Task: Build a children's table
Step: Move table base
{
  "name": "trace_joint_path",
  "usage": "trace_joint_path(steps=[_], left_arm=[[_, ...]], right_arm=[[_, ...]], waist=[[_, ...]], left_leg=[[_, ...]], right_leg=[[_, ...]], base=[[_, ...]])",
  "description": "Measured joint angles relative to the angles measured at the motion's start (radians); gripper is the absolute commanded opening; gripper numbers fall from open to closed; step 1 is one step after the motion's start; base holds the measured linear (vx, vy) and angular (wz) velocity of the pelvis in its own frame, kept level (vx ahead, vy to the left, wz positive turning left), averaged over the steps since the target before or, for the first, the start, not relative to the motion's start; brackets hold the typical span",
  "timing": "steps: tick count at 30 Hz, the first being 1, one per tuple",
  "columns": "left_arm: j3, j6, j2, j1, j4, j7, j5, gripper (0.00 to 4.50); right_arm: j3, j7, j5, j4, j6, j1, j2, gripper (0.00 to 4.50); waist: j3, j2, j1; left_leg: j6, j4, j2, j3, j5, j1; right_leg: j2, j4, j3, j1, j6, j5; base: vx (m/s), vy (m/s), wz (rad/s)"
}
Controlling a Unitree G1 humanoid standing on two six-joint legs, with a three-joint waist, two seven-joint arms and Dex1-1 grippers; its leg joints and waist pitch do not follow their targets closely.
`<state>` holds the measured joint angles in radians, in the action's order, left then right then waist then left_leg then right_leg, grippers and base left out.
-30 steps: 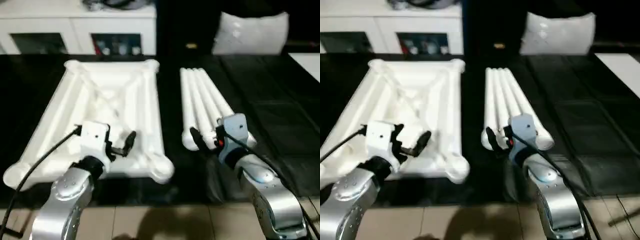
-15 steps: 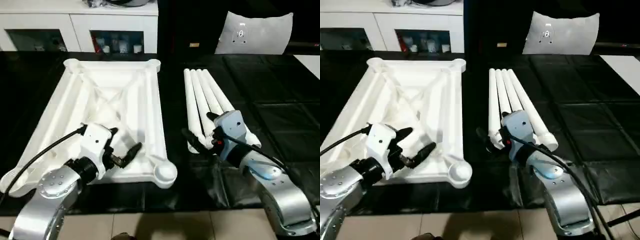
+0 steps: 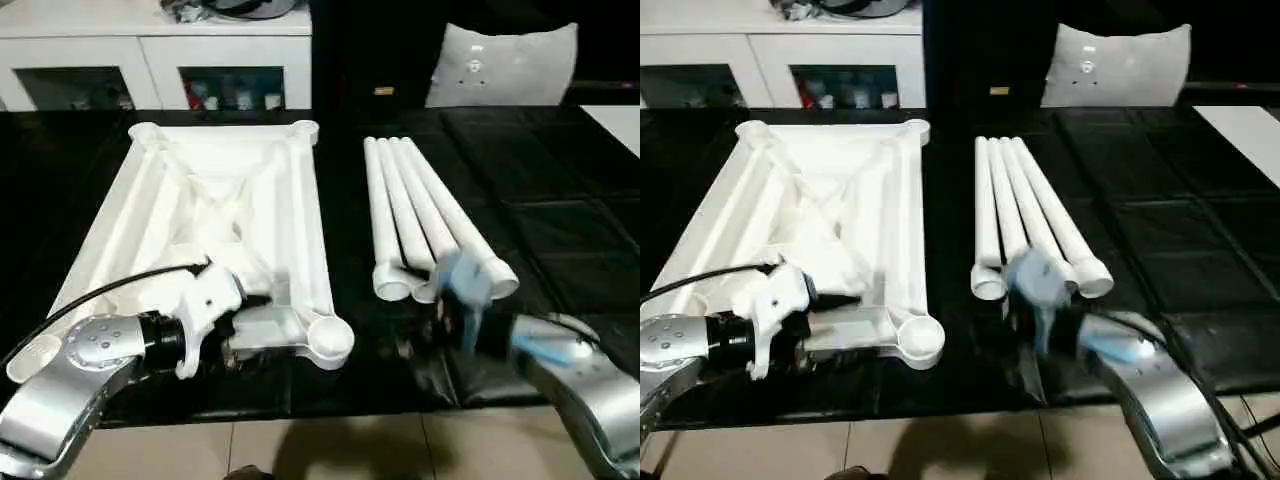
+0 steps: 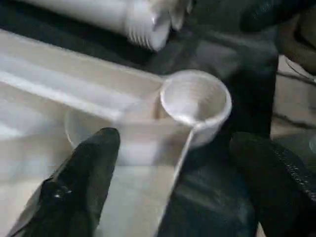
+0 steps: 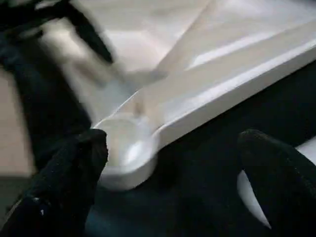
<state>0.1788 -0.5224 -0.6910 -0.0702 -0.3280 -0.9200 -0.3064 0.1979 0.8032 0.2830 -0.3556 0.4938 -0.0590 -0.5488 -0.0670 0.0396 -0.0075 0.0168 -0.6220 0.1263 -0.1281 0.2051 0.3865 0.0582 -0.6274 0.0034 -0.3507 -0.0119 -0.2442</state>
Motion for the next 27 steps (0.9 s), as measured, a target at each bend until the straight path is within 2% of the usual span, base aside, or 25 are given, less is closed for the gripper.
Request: trace_joint_path(steps=[3,5,7,12,16,19,27], left_arm=[[0.005,0.065,0.026,-0.022,0.031,-0.008,0.015,3.60],[0.018,0.072,0.032,-0.034,0.035,-0.022,0.017,3.60],[0.037,0.071,0.020,-0.036,0.042,-0.042,0.017,3.60],[0.086,0.112,-0.009,-0.027,0.088,-0.087,0.047,3.60],[0.111,0.175,0.007,-0.058,0.167,-0.076,0.108,3.60],[0.120,0.198,0.004,-0.097,0.204,-0.078,0.134,3.33],[0.146,0.210,-0.011,-0.131,0.261,-0.149,0.138,2.65]], right_arm=[[0.008,0.034,0.026,-0.016,0.038,0.016,-0.027,4.50],[0.010,0.058,0.039,-0.050,0.054,0.017,-0.059,4.50],[0.014,0.074,0.037,-0.074,0.060,0.018,-0.089,4.50],[0.025,0.075,0.024,-0.074,0.070,0.035,-0.097,4.50],[0.025,0.062,0.029,-0.095,0.074,0.040,-0.093,4.50],[0.027,0.054,0.033,-0.116,0.074,0.042,-0.088,4.50],[0.028,0.050,0.038,-0.116,0.085,0.056,-0.086,4.50]], waist=[[0.001,0.004,0.012],[0.003,0.008,0.015],[0.007,0.013,0.015],[0.010,0.020,0.012],[0.010,0.020,0.011],[0.010,0.020,0.012],[0.010,0.021,0.011]], left_leg=[[-0.001,0.001,0.002,-0.001,-0.001,-0.001],[-0.001,0.001,0.004,-0.002,-0.001,-0.002],[0.000,0.001,0.005,-0.004,-0.001,-0.003],[0.000,0.001,0.006,-0.006,-0.001,-0.004],[0.000,0.001,0.006,-0.007,-0.001,-0.003],[0.000,0.001,0.007,-0.007,-0.001,-0.003],[0.000,0.004,0.007,-0.010,-0.001,-0.002]], right_leg=[[0.000,0.000,-0.002,0.001,0.000,0.000],[0.000,0.000,-0.004,0.003,0.000,0.000],[0.000,0.000,-0.003,0.003,0.000,0.000],[0.001,-0.002,-0.004,0.003,0.000,0.000],[0.001,-0.002,-0.003,0.002,0.000,0.000],[0.001,-0.002,-0.003,0.002,0.000,0.000],[0.001,0.002,-0.002,0.000,0.000,0.000]], base=[[0.000,0.000,0.00],[0.000,0.000,0.00],[0.000,0.000,0.00],[0.000,0.000,0.00],[0.000,0.000,0.00],[0.000,0.000,0.00],[0.000,0.000,0.00]])
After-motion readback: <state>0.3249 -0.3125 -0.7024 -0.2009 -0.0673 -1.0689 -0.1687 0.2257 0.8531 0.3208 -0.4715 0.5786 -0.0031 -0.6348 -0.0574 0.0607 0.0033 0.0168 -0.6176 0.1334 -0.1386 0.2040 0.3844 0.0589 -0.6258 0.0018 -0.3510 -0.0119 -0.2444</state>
